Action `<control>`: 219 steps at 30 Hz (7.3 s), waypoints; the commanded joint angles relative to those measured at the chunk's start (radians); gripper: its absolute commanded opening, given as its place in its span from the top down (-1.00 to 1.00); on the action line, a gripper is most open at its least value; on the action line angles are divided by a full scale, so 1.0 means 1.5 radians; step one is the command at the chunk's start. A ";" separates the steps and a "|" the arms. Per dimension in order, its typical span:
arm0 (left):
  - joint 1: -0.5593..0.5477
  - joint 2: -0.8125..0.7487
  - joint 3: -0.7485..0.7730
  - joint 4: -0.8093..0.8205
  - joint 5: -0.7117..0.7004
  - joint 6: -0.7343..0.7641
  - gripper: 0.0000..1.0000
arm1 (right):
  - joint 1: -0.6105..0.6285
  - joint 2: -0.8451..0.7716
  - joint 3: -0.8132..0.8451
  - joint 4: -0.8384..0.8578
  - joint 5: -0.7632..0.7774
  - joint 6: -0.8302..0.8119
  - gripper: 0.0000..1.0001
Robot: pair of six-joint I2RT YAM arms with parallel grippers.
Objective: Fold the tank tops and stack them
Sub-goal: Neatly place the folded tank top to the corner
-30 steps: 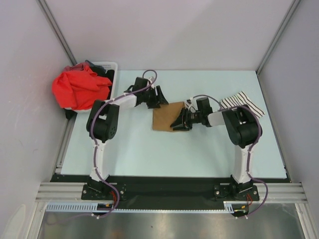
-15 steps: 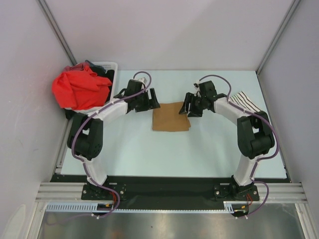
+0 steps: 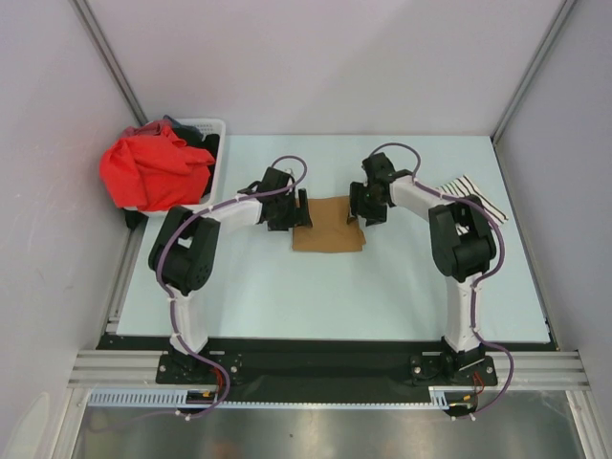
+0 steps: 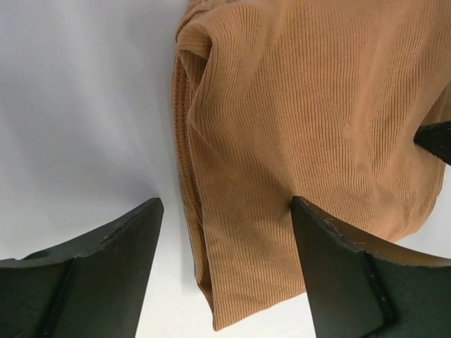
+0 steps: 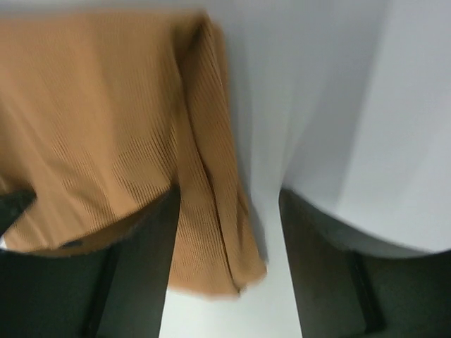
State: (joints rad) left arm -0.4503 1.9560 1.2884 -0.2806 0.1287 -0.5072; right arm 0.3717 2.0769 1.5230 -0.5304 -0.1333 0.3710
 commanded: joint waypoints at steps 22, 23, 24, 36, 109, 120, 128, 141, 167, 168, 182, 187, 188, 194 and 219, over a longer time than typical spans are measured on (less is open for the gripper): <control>-0.040 0.110 0.015 0.058 0.013 -0.042 0.99 | 0.019 0.011 -0.026 0.038 -0.001 0.020 1.00; -0.049 0.114 0.019 0.061 0.017 -0.045 0.99 | 0.014 -0.003 -0.034 0.042 -0.009 0.020 1.00; -0.060 0.121 0.028 0.069 0.031 -0.054 0.99 | 0.002 -0.020 -0.049 0.048 -0.019 0.024 1.00; -0.155 0.167 0.140 0.175 0.073 -0.172 0.99 | -0.121 -0.142 -0.149 0.064 -0.036 0.033 1.00; -0.008 -0.189 -0.276 0.089 0.040 0.007 1.00 | 0.170 -0.233 -0.236 -0.101 0.338 0.056 0.11; 0.006 -0.171 -0.259 0.071 0.035 0.016 0.99 | 0.163 -0.224 -0.148 -0.030 0.173 0.006 -0.23; 0.010 -0.171 -0.260 0.070 0.027 0.016 0.99 | 0.122 -0.143 -0.153 0.062 0.017 0.018 -0.28; 0.013 -0.137 -0.255 0.077 0.021 0.015 0.99 | 0.147 -0.052 -0.157 0.084 -0.013 0.024 0.19; -0.139 -0.152 -0.071 0.093 0.003 -0.105 0.99 | 0.080 -0.327 -0.186 -0.003 0.033 0.023 1.00; -0.144 -0.153 -0.059 0.098 0.004 -0.108 0.99 | 0.073 -0.331 -0.187 -0.012 0.033 0.024 1.00; -0.243 -0.008 0.150 0.141 0.021 -0.141 0.99 | -0.139 -0.458 -0.265 -0.056 -0.005 0.003 1.00; -0.283 0.089 0.251 0.148 0.023 -0.148 0.99 | -0.217 -0.500 -0.306 -0.053 -0.022 0.000 1.00; -0.291 0.105 0.271 0.142 0.029 -0.157 0.99 | -0.225 -0.501 -0.311 -0.055 -0.021 0.000 1.00; -0.304 0.183 0.356 0.101 0.028 -0.190 1.00 | -0.265 -0.515 -0.344 -0.054 -0.014 0.000 1.00; -0.303 0.165 0.284 0.141 -0.022 -0.223 0.99 | -0.358 -0.412 -0.331 0.006 0.038 0.029 0.94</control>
State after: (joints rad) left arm -0.9058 2.2742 1.7088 -0.0765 0.1074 -0.8375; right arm -0.1600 1.5120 0.9604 -0.5293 -0.1089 0.4099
